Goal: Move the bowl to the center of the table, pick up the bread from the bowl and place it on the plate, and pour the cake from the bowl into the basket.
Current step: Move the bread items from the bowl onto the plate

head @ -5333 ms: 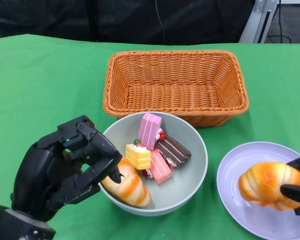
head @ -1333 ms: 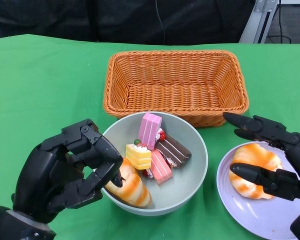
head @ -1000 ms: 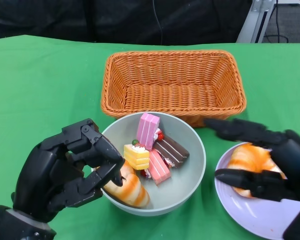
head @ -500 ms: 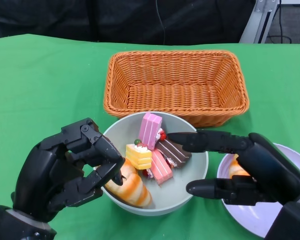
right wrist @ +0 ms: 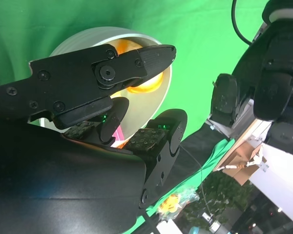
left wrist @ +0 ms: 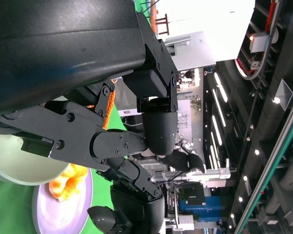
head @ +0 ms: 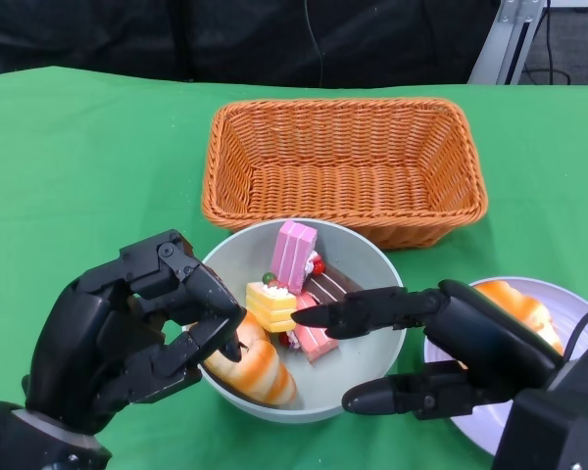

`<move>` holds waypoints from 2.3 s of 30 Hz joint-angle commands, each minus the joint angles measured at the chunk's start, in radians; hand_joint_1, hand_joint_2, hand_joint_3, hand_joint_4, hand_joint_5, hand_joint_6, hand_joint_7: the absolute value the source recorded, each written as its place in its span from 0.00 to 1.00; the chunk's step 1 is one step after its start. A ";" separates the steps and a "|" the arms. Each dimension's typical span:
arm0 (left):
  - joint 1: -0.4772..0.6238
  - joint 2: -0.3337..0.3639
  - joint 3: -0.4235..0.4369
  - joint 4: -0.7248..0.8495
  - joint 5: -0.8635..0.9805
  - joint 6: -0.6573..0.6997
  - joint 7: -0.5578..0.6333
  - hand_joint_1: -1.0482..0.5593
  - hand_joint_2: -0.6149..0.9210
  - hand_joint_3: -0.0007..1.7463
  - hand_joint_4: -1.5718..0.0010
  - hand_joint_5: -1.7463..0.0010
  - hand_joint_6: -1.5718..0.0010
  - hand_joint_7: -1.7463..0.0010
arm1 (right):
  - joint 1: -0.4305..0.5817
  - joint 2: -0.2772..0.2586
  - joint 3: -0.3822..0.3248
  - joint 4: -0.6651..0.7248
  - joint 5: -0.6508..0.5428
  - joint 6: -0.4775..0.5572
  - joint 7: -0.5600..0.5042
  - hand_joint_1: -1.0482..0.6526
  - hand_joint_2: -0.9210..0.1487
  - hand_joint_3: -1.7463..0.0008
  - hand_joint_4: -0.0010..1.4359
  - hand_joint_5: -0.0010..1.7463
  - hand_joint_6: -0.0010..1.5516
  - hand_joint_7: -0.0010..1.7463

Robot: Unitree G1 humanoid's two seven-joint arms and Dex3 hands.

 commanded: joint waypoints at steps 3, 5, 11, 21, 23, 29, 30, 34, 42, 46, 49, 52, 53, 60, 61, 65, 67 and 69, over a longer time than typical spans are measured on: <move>-0.002 0.007 0.007 -0.006 -0.010 -0.007 0.001 0.54 1.00 0.20 0.52 0.09 0.52 0.30 | -0.031 0.014 0.017 0.023 -0.031 -0.021 -0.014 0.29 0.01 1.00 0.53 0.12 0.45 0.02; -0.001 0.006 0.006 -0.008 -0.008 -0.007 0.003 0.54 1.00 0.20 0.52 0.09 0.52 0.31 | -0.040 0.023 0.020 0.036 -0.037 -0.029 -0.019 0.30 0.01 1.00 0.53 0.11 0.45 0.02; 0.001 0.005 0.003 -0.012 -0.007 -0.002 0.007 0.54 1.00 0.22 0.51 0.09 0.51 0.31 | -0.064 0.040 0.024 0.058 -0.052 -0.027 -0.025 0.31 0.00 1.00 0.53 0.11 0.45 0.01; -0.003 0.000 0.004 -0.009 -0.006 -0.016 0.004 0.54 0.99 0.21 0.51 0.10 0.51 0.31 | -0.116 0.072 0.023 0.118 -0.071 -0.018 -0.037 0.32 0.01 1.00 0.54 0.09 0.45 0.00; -0.003 -0.001 0.004 -0.011 -0.006 -0.015 0.005 0.54 0.99 0.21 0.51 0.10 0.51 0.31 | -0.125 0.076 0.025 0.127 -0.084 -0.010 -0.040 0.32 0.01 1.00 0.54 0.09 0.45 0.00; -0.004 -0.005 0.004 -0.019 -0.007 -0.014 0.008 0.55 1.00 0.21 0.51 0.11 0.51 0.32 | -0.162 0.088 0.052 0.179 -0.145 0.012 -0.048 0.27 0.00 0.97 0.53 0.07 0.43 0.00; -0.004 -0.005 0.004 -0.021 -0.006 -0.013 0.008 0.56 1.00 0.21 0.51 0.11 0.50 0.32 | -0.171 0.091 0.060 0.188 -0.156 0.025 -0.045 0.27 0.00 0.97 0.52 0.07 0.42 0.00; -0.007 -0.003 0.006 -0.023 -0.002 -0.013 0.011 0.53 0.99 0.21 0.51 0.10 0.50 0.32 | -0.188 0.098 0.081 0.211 -0.182 0.053 -0.041 0.25 0.00 0.96 0.52 0.06 0.41 0.00; -0.028 0.004 0.028 -0.019 0.002 -0.015 0.016 0.53 1.00 0.20 0.52 0.08 0.50 0.32 | -0.185 0.116 0.107 0.268 -0.196 0.031 -0.068 0.25 0.00 0.98 0.53 0.06 0.41 0.00; -0.046 0.011 0.053 -0.010 -0.004 -0.013 0.015 0.52 0.99 0.19 0.53 0.06 0.50 0.32 | -0.178 0.124 0.120 0.268 -0.204 0.054 -0.068 0.25 0.00 0.98 0.54 0.06 0.42 0.00; -0.057 0.022 0.072 -0.002 0.004 -0.019 0.011 0.51 1.00 0.17 0.53 0.06 0.50 0.33 | -0.179 0.128 0.132 0.270 -0.216 0.064 -0.074 0.26 0.00 0.98 0.55 0.07 0.42 0.00; -0.070 0.037 0.088 0.010 0.014 -0.028 0.006 0.54 1.00 0.20 0.55 0.05 0.51 0.30 | -0.182 0.131 0.144 0.268 -0.234 0.077 -0.079 0.28 0.02 0.99 0.55 0.07 0.41 0.00; -0.073 0.041 0.093 0.014 0.015 -0.029 0.004 0.55 1.00 0.22 0.55 0.04 0.52 0.29 | -0.183 0.132 0.147 0.268 -0.239 0.079 -0.079 0.29 0.02 0.99 0.55 0.07 0.41 0.00; -0.101 0.047 0.133 0.057 0.039 -0.057 0.027 0.55 0.96 0.26 0.54 0.05 0.53 0.26 | -0.187 0.134 0.164 0.273 -0.266 0.080 -0.087 0.24 0.00 0.98 0.52 0.05 0.40 0.00; -0.105 0.049 0.136 0.063 0.041 -0.060 0.028 0.55 0.95 0.28 0.54 0.05 0.53 0.26 | -0.187 0.134 0.167 0.274 -0.273 0.081 -0.089 0.24 0.00 0.98 0.52 0.05 0.39 0.00; -0.115 0.050 0.147 0.083 0.039 -0.067 0.032 0.55 0.94 0.30 0.54 0.06 0.53 0.27 | -0.187 0.138 0.175 0.280 -0.296 0.079 -0.110 0.23 0.00 0.98 0.50 0.04 0.39 0.00; -0.122 0.051 0.154 0.092 0.030 -0.069 0.031 0.56 0.94 0.30 0.54 0.07 0.52 0.29 | -0.185 0.141 0.183 0.281 -0.331 0.087 -0.136 0.22 0.00 0.98 0.48 0.03 0.37 0.00; -0.126 0.049 0.158 0.096 0.023 -0.068 0.028 0.56 0.95 0.28 0.53 0.08 0.51 0.31 | -0.183 0.144 0.188 0.279 -0.354 0.092 -0.150 0.22 0.00 0.98 0.46 0.02 0.36 0.00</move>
